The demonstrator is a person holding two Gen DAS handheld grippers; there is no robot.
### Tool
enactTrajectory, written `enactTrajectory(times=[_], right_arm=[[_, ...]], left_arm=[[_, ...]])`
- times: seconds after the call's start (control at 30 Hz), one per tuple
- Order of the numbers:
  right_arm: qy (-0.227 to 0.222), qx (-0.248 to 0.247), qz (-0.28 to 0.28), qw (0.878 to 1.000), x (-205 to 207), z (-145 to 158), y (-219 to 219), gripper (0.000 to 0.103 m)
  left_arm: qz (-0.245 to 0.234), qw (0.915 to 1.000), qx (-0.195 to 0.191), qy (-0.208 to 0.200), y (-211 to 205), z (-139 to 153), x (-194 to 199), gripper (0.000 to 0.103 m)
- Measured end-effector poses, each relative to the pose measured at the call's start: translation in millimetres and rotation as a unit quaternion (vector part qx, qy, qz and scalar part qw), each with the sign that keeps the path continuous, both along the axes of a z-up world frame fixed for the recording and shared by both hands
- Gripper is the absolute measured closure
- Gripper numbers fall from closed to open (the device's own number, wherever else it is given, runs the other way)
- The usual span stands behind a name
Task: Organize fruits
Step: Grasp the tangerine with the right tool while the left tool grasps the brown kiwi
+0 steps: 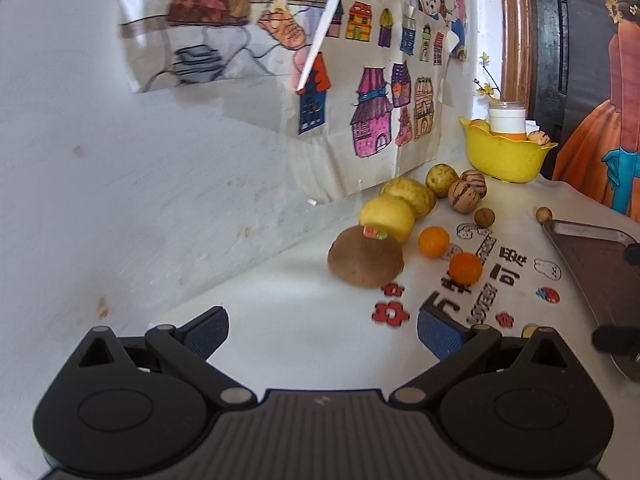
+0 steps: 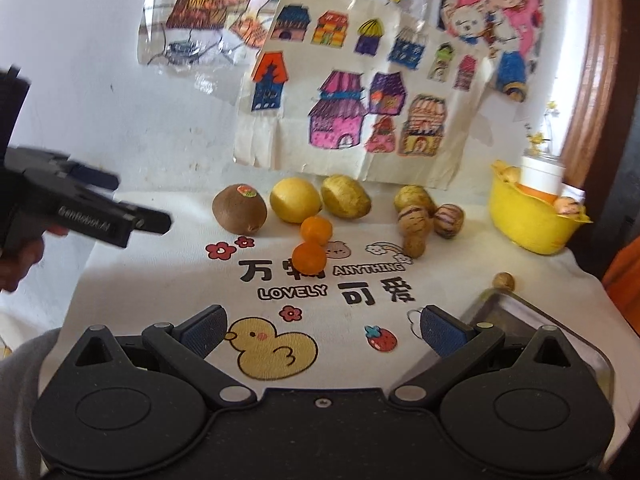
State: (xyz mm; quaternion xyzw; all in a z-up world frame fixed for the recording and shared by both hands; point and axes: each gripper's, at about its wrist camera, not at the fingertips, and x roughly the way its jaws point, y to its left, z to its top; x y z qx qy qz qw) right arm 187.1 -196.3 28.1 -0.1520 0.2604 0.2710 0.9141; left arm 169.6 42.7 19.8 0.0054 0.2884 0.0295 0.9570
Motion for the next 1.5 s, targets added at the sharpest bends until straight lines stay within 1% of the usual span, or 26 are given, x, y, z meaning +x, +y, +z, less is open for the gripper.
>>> enactTrajectory(times=[0.07,0.2,0.3,0.4,0.57,0.67,0.7,0.8,0.9,0.97,1.1,1.27,1.4,1.5], right_arm=[[-0.002,-0.011,0.014,1.000,11.0,-4.3,5.4,0.000],[-0.023,-0.053,0.035,0.998,29.5,-12.7,18.9,0.001],[-0.031,-0.069,0.054,0.996,44.0,-16.6,24.7,0.001],[-0.026,-0.070,0.062,0.995,59.8,-19.4,28.4,0.001],[-0.001,-0.051,0.077,0.996,82.5,-26.3,30.5,0.001],[0.012,-0.046,0.082,0.996,91.1,-31.9,33.3,0.005],[0.017,-0.044,0.085,0.995,94.6,-34.1,34.3,0.008],[0.030,-0.038,0.089,0.995,101.3,-39.8,36.7,0.012],[0.040,-0.032,0.097,0.994,106.6,-43.2,38.9,0.014],[0.041,-0.031,0.103,0.993,107.4,-44.5,40.5,0.015],[0.045,-0.033,0.111,0.992,109.9,-47.5,44.4,0.021],[0.063,-0.016,0.109,0.992,117.7,-50.2,45.6,0.027],[0.071,-0.004,0.107,0.992,122.8,-51.8,46.5,0.039],[0.074,0.005,0.109,0.991,124.8,-52.9,47.2,0.046]], left_arm=[[-0.009,0.9999,0.003,0.001,-1.4,0.3,12.8,0.000],[-0.020,0.9998,0.006,0.006,-4.7,-0.3,34.7,0.000],[-0.028,0.9994,0.020,0.007,-8.6,-2.0,49.3,0.000],[-0.035,0.9988,0.033,0.007,-12.5,-5.2,62.4,0.000],[-0.049,0.9970,0.059,0.002,-19.3,-13.4,82.3,0.000],[-0.060,0.9958,0.069,0.010,-22.5,-19.6,91.0,0.000],[-0.063,0.9956,0.069,0.011,-23.3,-21.3,93.1,0.000],[-0.069,0.9955,0.064,0.015,-23.0,-25.8,97.5,0.000],[-0.071,0.9957,0.056,0.018,-21.5,-28.2,101.3,0.000],[-0.070,0.9961,0.050,0.017,-20.0,-28.7,102.9,0.000],[-0.071,0.9965,0.039,0.020,-18.0,-30.1,108.5,0.001],[-0.073,0.9967,0.015,0.031,-13.7,-34.2,115.4,0.004],[-0.071,0.9966,-0.011,0.039,-8.9,-37.1,121.6,0.007],[-0.072,0.9961,-0.025,0.044,-5.6,-39.2,125.1,0.013]])
